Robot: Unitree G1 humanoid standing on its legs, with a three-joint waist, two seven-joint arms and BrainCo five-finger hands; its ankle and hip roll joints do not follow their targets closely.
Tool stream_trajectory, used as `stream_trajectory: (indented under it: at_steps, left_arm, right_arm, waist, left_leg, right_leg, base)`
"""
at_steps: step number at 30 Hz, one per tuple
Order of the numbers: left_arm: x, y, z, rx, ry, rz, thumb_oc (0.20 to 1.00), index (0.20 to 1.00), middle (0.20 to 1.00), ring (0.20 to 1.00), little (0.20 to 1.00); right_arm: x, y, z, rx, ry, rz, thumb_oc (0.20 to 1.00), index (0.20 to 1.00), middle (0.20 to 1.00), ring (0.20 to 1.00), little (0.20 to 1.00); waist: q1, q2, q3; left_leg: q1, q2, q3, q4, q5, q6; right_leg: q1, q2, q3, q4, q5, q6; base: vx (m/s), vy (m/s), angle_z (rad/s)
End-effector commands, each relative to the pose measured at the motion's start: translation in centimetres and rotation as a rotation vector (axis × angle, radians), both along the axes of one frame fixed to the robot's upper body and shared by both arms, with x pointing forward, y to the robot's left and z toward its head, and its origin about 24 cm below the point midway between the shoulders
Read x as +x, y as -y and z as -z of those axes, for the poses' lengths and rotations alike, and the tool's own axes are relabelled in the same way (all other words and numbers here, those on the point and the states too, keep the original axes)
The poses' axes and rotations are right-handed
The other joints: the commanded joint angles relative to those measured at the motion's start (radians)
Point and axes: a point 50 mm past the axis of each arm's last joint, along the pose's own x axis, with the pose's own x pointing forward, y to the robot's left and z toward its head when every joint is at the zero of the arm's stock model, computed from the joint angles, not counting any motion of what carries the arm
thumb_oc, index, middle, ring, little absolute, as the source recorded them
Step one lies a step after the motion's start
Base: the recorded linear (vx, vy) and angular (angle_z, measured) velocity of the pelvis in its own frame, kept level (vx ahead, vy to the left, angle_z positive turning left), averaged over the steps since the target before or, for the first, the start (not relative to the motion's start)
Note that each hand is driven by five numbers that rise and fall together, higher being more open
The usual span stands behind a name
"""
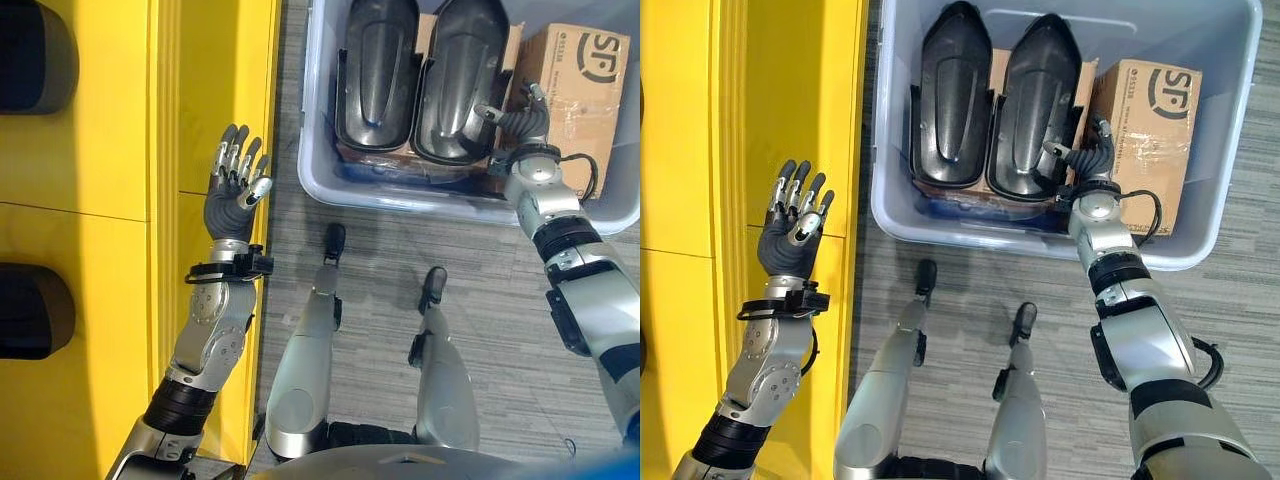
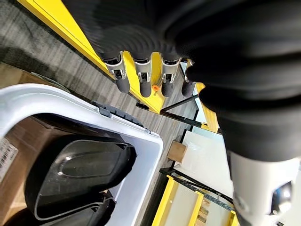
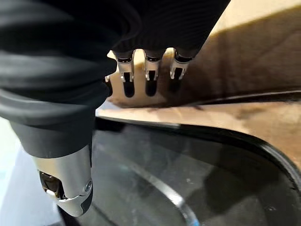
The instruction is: Move parts from the plastic box to the shelf.
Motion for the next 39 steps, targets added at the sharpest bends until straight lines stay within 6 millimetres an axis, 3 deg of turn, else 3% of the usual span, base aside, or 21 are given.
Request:
stream_trajectory:
  at_steps: [1,10,21,27,39]
  left_arm:
    - [-1.4,0.0,-1.9,-0.03,0.12,-0.001,1.0,1.0,1.0,1.0,1.0]
    - [-1.5,0.4,-1.9,-0.031,0.125,0.014,1.0,1.0,1.0,1.0,1.0]
    - [-1.6,0.6,-2.2,-0.039,0.144,0.027,1.0,1.0,1.0,1.0,1.0]
    - [-1.8,0.7,-2.2,-0.031,0.147,0.028,1.0,1.0,1.0,1.0,1.0]
    - [-2.0,0.5,-2.2,-0.021,0.144,0.022,1.0,1.0,1.0,1.0,1.0]
  right_arm:
    - [0.3,-0.1,-2.7,0.002,0.083,0.005,1.0,1.0,1.0,1.0,1.0]
    - [0.2,1.5,-2.0,0.031,0.034,0.068,1.0,1.0,1.0,1.0,1.0]
    - [0.2,2.6,-3.1,0.031,0.029,0.116,1.0,1.0,1.0,1.0,1.0]
    - [0.3,2.7,-4.2,-0.003,0.039,0.124,1.0,1.0,1.0,1.0,1.0]
    - [0.2,3.1,-6.2,-0.073,0.065,0.154,1.0,1.0,1.0,1.0,1.0]
  waist:
    - [0.004,0.03,-0.029]
    - [0.009,0.049,-0.029]
    - [0.021,0.059,-0.029]
    - [0.02,0.053,-0.029]
    - [0.034,0.052,-0.029]
  left_leg:
    - [-0.009,0.05,0.0,0.055,-0.085,-0.035]
    - [-0.041,0.046,0.0,0.067,-0.088,-0.032]
    - [-0.091,0.044,-0.004,0.09,-0.094,-0.032]
    - [-0.189,0.037,-0.017,0.21,-0.148,-0.03]
    - [-0.347,0.031,-0.058,0.351,-0.192,-0.022]
  right_leg:
    - [-0.033,-0.069,-0.004,0.138,-0.065,0.008]
    - [-0.062,-0.068,-0.005,0.149,-0.072,0.007]
    - [-0.105,-0.063,-0.009,0.17,-0.082,0.005]
    - [-0.196,-0.04,0.006,0.282,-0.131,-0.011]
    - [-0.368,-0.013,0.015,0.456,-0.191,-0.035]
  base:
    - [0.0,0.0,0.0]
    - [0.0,0.001,0.0]
    - [0.0,0.0,0.0]
    - [-0.01,-0.004,0.02]
    - [0.0,-0.014,0.05]
